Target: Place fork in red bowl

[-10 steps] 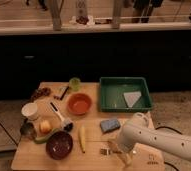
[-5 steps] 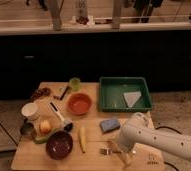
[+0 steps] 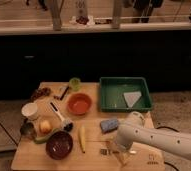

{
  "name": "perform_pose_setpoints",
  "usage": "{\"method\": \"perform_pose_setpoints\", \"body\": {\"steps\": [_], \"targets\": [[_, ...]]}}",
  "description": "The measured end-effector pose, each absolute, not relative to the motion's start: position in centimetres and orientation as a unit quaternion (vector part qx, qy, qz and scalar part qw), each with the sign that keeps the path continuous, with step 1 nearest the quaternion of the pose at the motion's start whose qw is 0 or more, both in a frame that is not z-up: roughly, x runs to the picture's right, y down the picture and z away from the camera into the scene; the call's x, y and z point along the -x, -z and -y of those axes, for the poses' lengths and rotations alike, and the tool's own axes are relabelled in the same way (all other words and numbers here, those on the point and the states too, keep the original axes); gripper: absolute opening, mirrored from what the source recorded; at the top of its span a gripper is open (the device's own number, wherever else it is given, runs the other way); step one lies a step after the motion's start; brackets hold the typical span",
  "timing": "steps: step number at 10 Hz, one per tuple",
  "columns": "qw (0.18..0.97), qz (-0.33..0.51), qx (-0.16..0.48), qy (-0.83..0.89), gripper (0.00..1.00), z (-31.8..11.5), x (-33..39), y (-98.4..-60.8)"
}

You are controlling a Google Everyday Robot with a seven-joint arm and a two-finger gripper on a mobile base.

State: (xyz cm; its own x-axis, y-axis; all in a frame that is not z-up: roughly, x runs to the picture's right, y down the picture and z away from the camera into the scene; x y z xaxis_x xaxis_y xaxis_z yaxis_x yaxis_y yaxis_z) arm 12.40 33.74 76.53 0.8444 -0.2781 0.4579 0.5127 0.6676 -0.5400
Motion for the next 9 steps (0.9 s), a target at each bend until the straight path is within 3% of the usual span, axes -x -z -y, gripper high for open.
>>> {"method": "perform_pose_setpoints", "body": {"steps": [6,9], "targets": [[0.898,0.169,0.342,0.220,0.06,-33.23,-12.58,-75.92],[0.898,0.169,0.344,0.218,0.00,-33.55,-12.77,-75.95]]}}
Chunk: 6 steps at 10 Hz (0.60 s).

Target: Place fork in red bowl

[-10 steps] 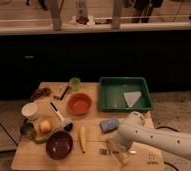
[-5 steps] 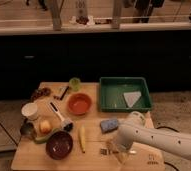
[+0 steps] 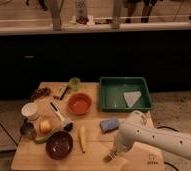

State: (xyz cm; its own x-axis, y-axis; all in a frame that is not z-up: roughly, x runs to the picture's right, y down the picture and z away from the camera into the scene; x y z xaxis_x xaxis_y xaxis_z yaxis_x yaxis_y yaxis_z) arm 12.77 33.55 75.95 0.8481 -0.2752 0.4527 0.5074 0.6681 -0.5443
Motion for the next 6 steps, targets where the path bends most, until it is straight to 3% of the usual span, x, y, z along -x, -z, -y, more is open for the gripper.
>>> {"method": "perform_pose_setpoints", "body": {"steps": [6], "targets": [[0.897,0.170,0.346,0.217,0.00,-33.95,-12.81,-75.71]]}}
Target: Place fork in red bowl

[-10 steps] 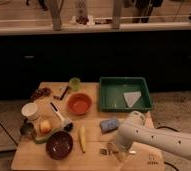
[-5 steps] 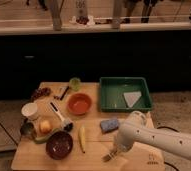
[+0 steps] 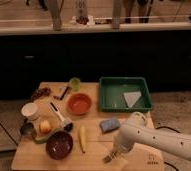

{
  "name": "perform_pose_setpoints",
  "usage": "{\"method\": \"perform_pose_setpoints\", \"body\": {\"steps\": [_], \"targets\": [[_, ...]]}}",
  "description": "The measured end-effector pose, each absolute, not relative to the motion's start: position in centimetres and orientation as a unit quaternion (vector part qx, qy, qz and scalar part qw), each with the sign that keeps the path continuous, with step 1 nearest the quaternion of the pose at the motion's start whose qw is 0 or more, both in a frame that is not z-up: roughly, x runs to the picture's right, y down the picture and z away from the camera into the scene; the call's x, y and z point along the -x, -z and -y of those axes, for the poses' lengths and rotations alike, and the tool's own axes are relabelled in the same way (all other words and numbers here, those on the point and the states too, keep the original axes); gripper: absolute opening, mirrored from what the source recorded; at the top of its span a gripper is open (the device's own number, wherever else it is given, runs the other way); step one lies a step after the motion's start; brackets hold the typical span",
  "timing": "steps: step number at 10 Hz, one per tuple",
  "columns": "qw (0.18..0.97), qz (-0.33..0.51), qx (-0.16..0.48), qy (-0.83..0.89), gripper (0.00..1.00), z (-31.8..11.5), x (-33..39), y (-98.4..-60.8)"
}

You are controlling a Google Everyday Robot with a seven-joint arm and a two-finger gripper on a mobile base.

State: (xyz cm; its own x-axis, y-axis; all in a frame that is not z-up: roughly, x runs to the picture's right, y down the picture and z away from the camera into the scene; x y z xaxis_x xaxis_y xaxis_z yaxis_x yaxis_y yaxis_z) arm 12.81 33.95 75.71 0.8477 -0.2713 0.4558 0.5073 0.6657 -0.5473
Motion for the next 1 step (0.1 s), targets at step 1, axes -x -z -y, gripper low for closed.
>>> {"method": "perform_pose_setpoints", "body": {"steps": [1], "targets": [[0.896,0.170,0.346,0.219,0.00,-33.94,-12.71,-75.84]]}}
